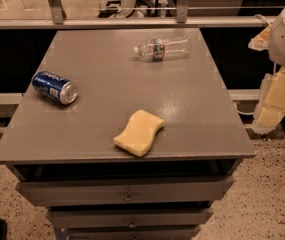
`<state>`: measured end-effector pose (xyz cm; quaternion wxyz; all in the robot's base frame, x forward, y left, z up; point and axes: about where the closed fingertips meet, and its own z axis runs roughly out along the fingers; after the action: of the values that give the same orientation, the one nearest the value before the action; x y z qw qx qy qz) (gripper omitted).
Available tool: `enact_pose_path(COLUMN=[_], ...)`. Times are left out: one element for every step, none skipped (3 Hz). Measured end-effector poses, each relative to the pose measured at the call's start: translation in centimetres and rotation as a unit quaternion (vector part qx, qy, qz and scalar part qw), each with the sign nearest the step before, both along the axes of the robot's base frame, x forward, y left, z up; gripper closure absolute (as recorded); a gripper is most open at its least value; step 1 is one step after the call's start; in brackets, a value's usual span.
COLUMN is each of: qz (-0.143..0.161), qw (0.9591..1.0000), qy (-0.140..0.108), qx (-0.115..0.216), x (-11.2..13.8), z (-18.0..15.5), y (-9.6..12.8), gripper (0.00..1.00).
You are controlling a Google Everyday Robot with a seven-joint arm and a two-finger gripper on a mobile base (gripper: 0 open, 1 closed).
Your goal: Pick sponge
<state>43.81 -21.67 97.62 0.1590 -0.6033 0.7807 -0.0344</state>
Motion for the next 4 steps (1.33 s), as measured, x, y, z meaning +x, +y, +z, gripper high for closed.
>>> enact_pose_path(qz=[0.001, 0.007, 0.028, 0.047], qw=[1.0, 0.9987, 0.9935, 0.985], qy=[-0.001, 0.007, 0.026, 0.041], qx=[0.007, 0.05, 0.107, 0.161], x=[0.1, 0.6, 1.7, 2.9], z=[-0.2, -2.1, -5.3, -8.1], y=[0.3, 2.1, 6.2, 10.0], gripper=[0.0, 0.0, 0.0, 0.0])
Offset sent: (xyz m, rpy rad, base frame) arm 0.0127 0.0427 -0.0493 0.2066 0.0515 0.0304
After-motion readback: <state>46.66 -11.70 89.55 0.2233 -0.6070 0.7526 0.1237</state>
